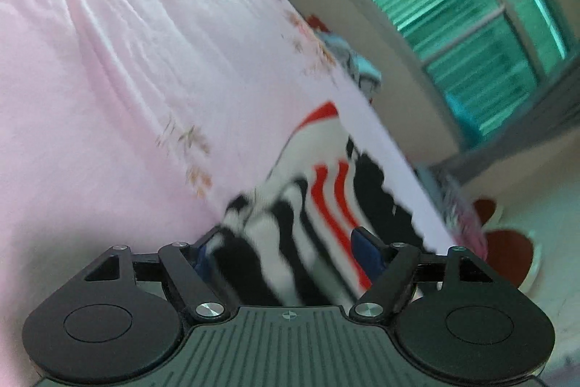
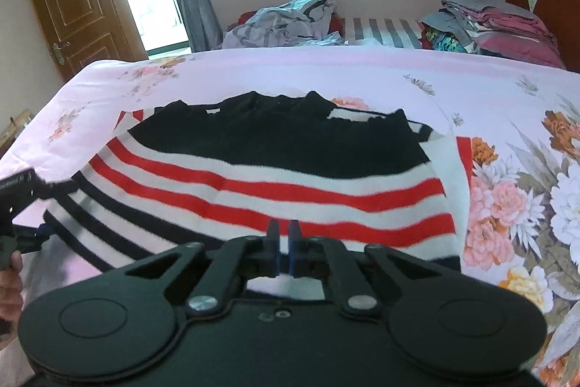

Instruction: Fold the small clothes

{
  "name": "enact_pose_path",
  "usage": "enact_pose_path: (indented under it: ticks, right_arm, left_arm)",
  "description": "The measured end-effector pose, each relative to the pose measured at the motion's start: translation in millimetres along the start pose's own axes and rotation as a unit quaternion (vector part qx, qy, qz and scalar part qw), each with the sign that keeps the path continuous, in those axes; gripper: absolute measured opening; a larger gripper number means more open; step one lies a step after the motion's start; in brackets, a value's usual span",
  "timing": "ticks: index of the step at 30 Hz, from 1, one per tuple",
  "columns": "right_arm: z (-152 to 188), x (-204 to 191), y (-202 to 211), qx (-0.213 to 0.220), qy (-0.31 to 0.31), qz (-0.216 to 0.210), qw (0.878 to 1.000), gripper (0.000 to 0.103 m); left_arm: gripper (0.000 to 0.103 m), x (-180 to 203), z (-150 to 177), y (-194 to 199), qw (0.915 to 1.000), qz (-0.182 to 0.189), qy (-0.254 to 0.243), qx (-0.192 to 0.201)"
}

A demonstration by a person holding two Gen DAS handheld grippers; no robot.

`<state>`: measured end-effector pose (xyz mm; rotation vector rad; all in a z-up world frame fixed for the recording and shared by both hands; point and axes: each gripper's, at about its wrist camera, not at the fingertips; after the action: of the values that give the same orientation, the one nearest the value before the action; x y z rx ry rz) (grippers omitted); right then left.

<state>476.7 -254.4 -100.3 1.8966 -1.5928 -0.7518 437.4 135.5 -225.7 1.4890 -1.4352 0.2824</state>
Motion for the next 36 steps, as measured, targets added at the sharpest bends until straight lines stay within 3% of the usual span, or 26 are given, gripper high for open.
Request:
enact_pose_path:
  ticks: [1,3,4,6,9,12,13,14,16,20,24,26,31,36]
  right_arm:
    - [-3,-4,-5,-0.002,0.000,0.003,1.000,0.001]
    - [-9,-16,-17,-0.007,0.004,0.009,1.000,0.001]
    - [-12,-23,-24,-0.010,0.007,0.013,1.000,0.001]
    - [-18,-33,-35,-0.017,0.009,0.021,1.000,0.001]
    - [-26,-47,-38,-0.010,0.008,0.027,1.000,0.001]
    - [-26,-60,-49,-0.017,0.025,0.024,0.999,0.001]
    - [-21,-64,-61,-0.039,0.037,0.028,0.998,0.001]
    - [-15,-66,-76,-0.070,0.047,0.036,0.996,0.000]
    - [-10,-65,-78,-0.049,0.048,0.041,0.997,0.000]
    - [-8,-62,-73,-0.044,0.037,0.038,0.998,0.000]
    - [-8,-52,-71,-0.042,0.019,0.012,0.999,0.000]
    - [-9,-34,-62,-0.003,-0.024,0.003,1.000,0.000]
    - [0,46,1,0.095,-0.134,0.004,0.986,0.004]
    - [11,134,54,0.133,-0.204,0.010,0.970,0.004]
  left_arm:
    - [0.072,-1,-1,-4,1.0000,0.006,0.001,0.005]
    - [0.039,-1,-3,-11,0.9999,-0.007,-0.006,0.004]
    - [0.031,-5,-5,-17,0.9999,-0.010,0.000,-0.006]
    - [0.026,-10,-9,-24,0.9998,0.005,0.017,-0.013]
    - [0.025,0,-17,-9,0.9984,0.054,0.018,-0.002]
    - [0.025,-3,-16,-19,0.9991,0.038,0.006,-0.018]
    - [0.025,-11,-15,-28,0.9992,0.019,0.010,-0.034]
    - [0.025,-22,-16,-30,0.9985,0.029,0.027,-0.037]
    - [0.025,-21,-17,-30,0.9983,0.034,0.021,-0.041]
    - [0.025,-1,-22,-23,0.9982,0.044,-0.018,-0.037]
    - [0.025,45,-21,-13,0.9965,0.039,-0.069,-0.024]
    - [0.025,73,-20,-3,0.9946,0.052,-0.087,-0.021]
    - [0.025,175,10,9,0.9772,0.077,-0.196,-0.029]
    - [0.025,263,91,-18,0.9467,0.061,-0.304,-0.086]
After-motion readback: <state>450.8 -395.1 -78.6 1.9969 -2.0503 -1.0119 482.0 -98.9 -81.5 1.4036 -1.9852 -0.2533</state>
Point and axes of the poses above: each gripper's, at about its wrist camera, not at the fingertips, and y roughly against the way its jaws point, x to its right, z to its underside, and after that the axes turned 5 degrees about z, right-handed
